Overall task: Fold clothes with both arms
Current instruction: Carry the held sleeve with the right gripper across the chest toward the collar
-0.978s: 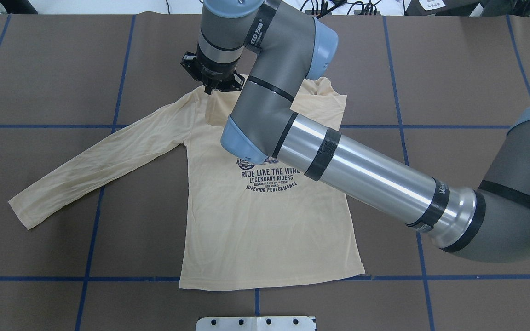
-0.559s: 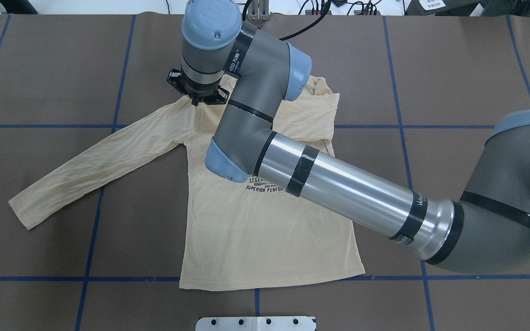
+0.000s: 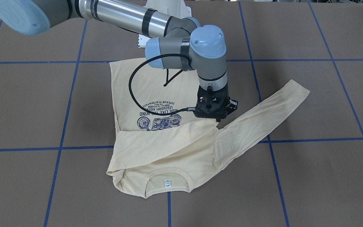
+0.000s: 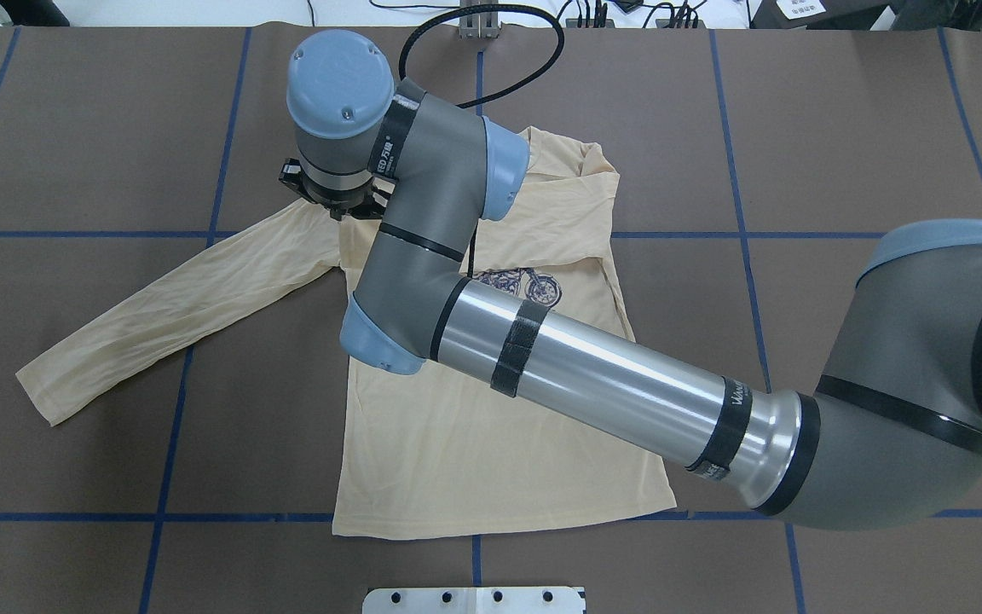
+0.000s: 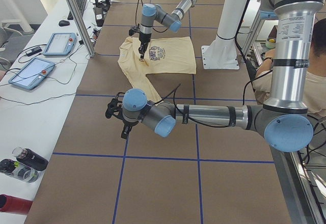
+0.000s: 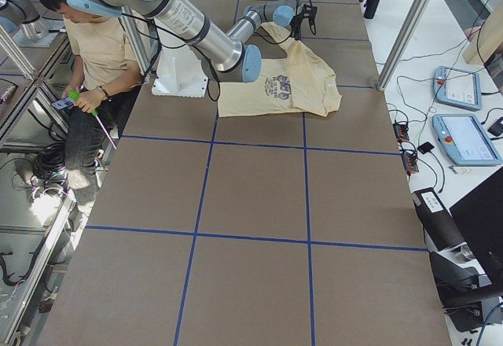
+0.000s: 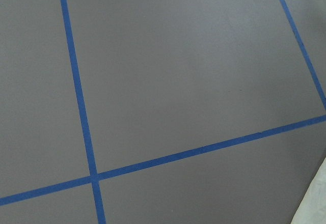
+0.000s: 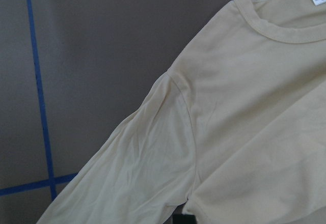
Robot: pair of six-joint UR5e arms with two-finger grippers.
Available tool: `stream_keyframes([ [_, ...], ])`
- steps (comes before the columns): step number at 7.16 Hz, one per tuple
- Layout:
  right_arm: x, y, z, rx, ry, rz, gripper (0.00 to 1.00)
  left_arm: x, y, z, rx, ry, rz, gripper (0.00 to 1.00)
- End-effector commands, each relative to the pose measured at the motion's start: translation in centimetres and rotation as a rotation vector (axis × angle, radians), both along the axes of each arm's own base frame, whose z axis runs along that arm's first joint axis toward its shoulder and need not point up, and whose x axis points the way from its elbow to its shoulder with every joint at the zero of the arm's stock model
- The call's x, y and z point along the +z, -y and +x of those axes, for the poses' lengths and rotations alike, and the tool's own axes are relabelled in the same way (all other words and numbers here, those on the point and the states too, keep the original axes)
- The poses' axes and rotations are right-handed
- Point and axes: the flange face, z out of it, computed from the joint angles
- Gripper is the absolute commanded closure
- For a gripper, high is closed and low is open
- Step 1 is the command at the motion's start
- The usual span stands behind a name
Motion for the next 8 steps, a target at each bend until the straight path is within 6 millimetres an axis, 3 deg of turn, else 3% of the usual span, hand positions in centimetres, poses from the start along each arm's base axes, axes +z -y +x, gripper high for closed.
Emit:
stream_keyframes([
  [1,0.9,-0.1,-1.6,0.008,0.030,0.033,0.91,0.0,0.0,0.0,-0.001,-0.001,0.000,0.00],
  [2,1.1,0.5,-2.2,0.016,0.026,0.035,0.39,0.0,0.0,0.0,-0.001,-0.001,0.000,0.00],
  [3,0.6,0.6,-2.2,0.027,0.028,0.040,0.24,-0.2,0.0,1.0,0.018,-0.002,0.009,0.00],
  [5,-0.5,1.1,-1.4,0.055,0.050,0.010,0.13,-1.2,-0.3,4.7,0.012,-0.050,-0.038,0.00],
  [6,0.6,1.8,0.7,0.056,0.072,-0.029,0.13,-0.5,-2.6,7.4,0.005,-0.091,-0.034,0.00],
  [7,5.1,2.0,4.9,0.023,0.087,-0.072,0.13,0.1,-5.2,8.9,-0.014,-0.136,-0.015,0.00],
  [8,10.6,1.4,9.8,0.004,0.103,-0.096,0.13,0.5,-7.1,12.1,-0.005,-0.147,-0.027,0.01],
])
